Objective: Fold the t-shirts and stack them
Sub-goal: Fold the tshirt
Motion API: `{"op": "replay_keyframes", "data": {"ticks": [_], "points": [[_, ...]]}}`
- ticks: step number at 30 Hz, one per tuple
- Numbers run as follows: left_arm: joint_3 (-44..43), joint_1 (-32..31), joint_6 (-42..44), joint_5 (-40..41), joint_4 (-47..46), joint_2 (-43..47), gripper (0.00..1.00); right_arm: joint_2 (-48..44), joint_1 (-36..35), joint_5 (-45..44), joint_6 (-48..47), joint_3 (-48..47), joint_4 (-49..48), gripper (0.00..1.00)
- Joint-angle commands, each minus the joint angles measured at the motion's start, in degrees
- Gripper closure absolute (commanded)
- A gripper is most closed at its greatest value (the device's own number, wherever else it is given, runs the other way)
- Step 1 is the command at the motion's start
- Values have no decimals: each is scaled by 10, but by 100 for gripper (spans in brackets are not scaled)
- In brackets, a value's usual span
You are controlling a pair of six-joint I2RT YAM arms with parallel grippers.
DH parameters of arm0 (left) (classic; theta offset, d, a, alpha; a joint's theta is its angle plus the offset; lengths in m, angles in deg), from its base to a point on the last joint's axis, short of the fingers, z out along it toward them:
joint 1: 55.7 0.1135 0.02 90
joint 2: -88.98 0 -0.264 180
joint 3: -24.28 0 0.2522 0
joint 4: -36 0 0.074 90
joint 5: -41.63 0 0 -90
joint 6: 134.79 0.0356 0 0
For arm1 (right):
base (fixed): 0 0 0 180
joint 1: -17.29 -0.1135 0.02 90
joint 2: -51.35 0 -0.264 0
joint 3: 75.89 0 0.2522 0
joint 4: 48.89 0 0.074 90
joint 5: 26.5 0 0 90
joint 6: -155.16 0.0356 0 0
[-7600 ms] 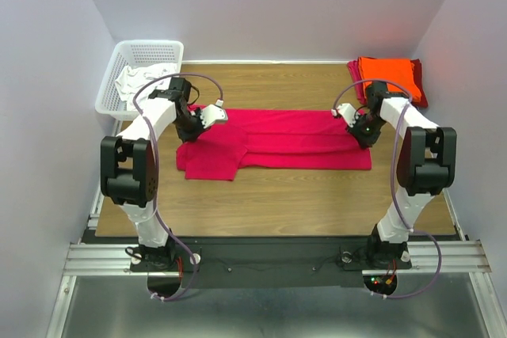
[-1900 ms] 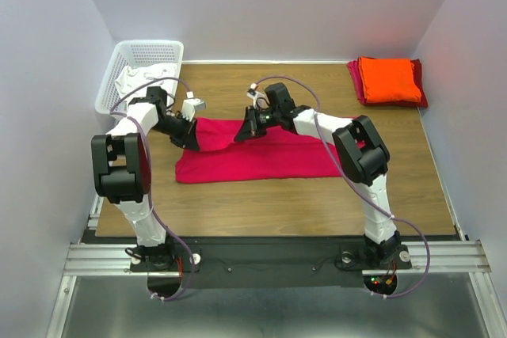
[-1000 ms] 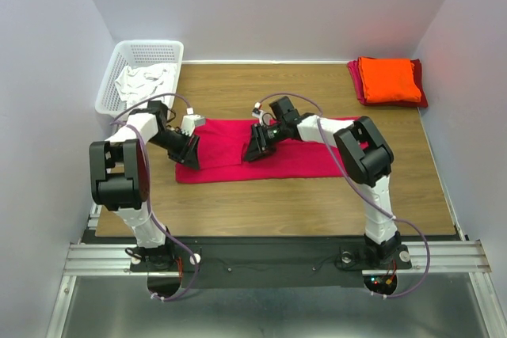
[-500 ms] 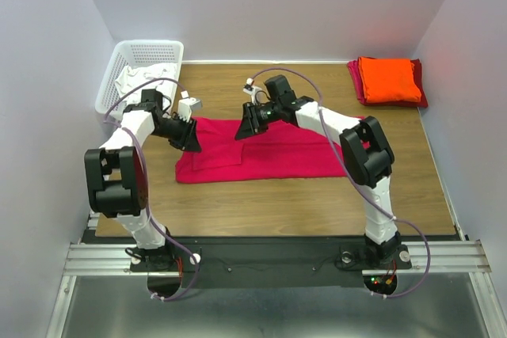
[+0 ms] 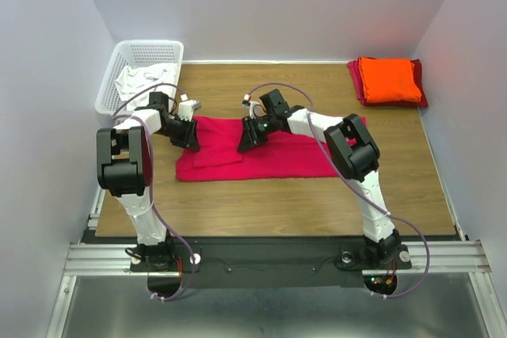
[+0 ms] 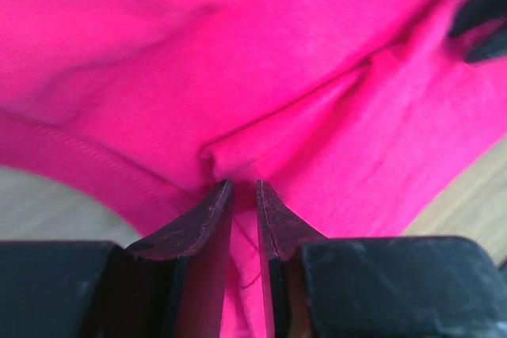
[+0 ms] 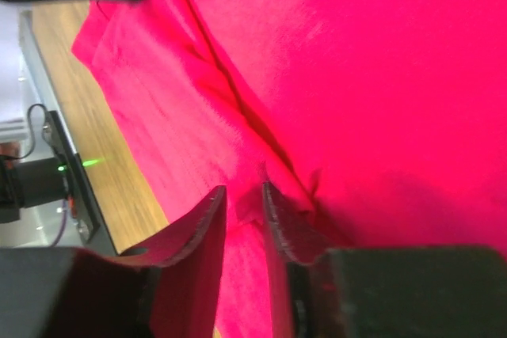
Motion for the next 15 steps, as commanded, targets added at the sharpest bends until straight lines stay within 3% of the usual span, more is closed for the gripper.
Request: {"op": "replay_keyframes", "data": {"ticks": [1,5,7,10,15], "points": [[-46,2,-16,44,-17,4,67,-69,18,-21,-35,13,2,65],[-69,-11,-4,51,-5,79,62,-199,65,20,-31,36,26,44],[-69,-20,-3,63,3,106,62,-233,102,13,-73,43,55,39],[-47,-55,-5,98,16,153,62,-271,148,-46,-157,51,151,40],[14,-126,-81,192,1,193,65,-290,216,-129,-249,87,250,53]]}}
